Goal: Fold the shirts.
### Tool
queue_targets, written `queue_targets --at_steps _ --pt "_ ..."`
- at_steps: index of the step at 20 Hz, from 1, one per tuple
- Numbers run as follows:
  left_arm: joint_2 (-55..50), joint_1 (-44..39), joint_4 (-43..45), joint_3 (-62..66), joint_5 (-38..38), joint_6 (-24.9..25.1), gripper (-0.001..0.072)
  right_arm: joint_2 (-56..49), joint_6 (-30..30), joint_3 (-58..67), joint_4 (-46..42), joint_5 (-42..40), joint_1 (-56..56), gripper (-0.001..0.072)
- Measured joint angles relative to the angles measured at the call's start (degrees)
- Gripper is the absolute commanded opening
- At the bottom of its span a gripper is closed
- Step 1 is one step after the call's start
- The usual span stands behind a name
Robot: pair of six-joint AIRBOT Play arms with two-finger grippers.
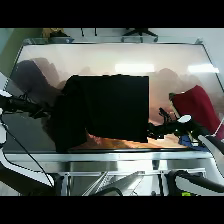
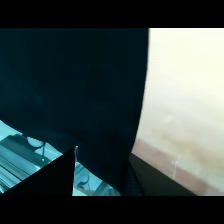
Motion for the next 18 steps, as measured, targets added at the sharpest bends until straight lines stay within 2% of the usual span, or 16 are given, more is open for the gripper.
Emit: queue_targets --at_steps 1,2,3,4,5,6,8,9,14,18 --pt "-0.6 -0.5 -0.2 0.0 0.5 0.2 0.0664 0.0 0.3 -0.1 0.5 -0.5 0.5 0.0363" --pt "-1.2 -1.2 -0.5 0.0 0.8 0.4 0.0514 0.0 0.3 -0.2 0.7 -0.8 0.7 0.0363" --pt "-1.6 -1.9 -0.6 -0.1 1.0 0.6 0.0278 0.0 0.3 -0.2 0.9 -1.0 1.0 0.0363" --pt "-2.1 -2.8 -0.9 -0.2 0.5 1.0 0.0109 0.0 0.3 -0.3 1.1 -1.1 1.1 0.0362" --pt "-2.4 -3.6 -0.9 -0.2 -0.2 1.5 0.0018 -0.1 0.3 -0.3 1.3 -1.1 1.2 0.0336" --pt "-2.5 -4.3 -0.9 -0.3 -1.2 2.2 0.0017 -0.1 0.3 -0.3 1.3 -1.4 1.3 0.0188" --pt "-2.6 -5.3 -0.6 -0.3 -2.5 3.0 0.0016 -0.2 0.2 -0.3 0.9 -1.8 1.3 0.0089" --pt "-2.4 -5.7 -0.2 -0.2 -2.8 3.3 0.0016 -0.2 -0.2 0.0 0.7 -1.7 1.4 0.0016" --pt "3.7 -6.5 -0.5 4.3 -5.3 2.2 0.0015 1.6 -1.8 8.7 0.7 3.6 1.4 0.0016" --pt "16.3 -7.0 -9.7 14.3 -7.7 1.4 0.0015 5.1 -2.5 30.8 1.3 7.0 1.0 0.0016"
